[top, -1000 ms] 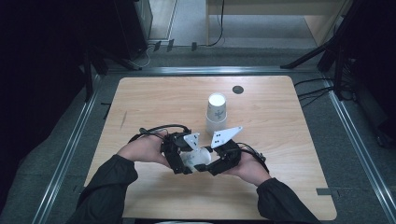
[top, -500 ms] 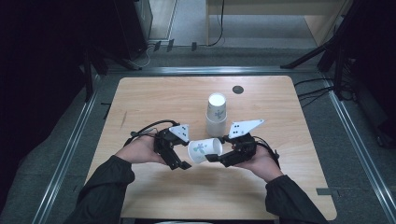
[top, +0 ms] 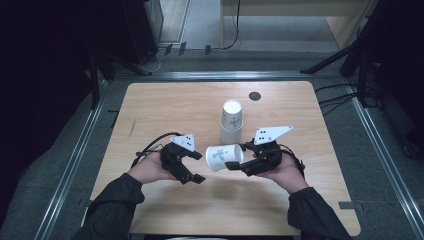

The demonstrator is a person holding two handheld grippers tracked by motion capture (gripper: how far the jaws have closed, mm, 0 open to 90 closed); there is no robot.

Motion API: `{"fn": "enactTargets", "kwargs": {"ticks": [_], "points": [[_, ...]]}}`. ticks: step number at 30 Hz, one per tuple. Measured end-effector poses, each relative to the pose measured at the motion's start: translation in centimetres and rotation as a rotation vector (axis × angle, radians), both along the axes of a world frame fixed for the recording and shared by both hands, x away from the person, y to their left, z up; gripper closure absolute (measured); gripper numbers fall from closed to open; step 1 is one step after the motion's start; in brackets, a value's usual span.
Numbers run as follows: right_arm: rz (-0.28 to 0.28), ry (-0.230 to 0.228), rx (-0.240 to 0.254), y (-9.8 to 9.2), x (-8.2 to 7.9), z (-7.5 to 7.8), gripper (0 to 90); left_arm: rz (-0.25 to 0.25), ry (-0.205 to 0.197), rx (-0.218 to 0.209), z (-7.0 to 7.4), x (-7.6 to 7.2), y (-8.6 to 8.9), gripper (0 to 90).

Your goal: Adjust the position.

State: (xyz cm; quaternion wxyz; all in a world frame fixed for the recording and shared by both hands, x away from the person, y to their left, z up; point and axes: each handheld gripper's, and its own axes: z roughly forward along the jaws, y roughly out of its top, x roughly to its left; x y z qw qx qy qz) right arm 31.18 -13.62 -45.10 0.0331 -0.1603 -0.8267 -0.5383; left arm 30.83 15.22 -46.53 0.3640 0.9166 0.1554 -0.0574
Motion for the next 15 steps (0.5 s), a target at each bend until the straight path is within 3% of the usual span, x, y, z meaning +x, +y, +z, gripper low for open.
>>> {"fn": "enactTargets", "kwargs": {"ticks": [3,7,10,15], "points": [[0.004,0.004,0.012,-0.04,0.02,0.01,34.5,-0.008,-0.011,0.006,-0.07,-0.18,-0.18,13.5],[0.014,0.023,0.039,-0.04,0.04,0.04,34.5,0.002,-0.024,-0.035,0.06,-0.25,-0.45,13.5],[0.021,0.032,0.059,-0.07,0.09,0.07,34.5,0.003,-0.019,-0.098,0.31,-0.03,-0.56,13.5],[0.037,0.036,0.062,0.35,0.03,-0.06,34.5,-0.004,-0.017,-0.121,0.32,0.12,-0.81,13.6]]}}
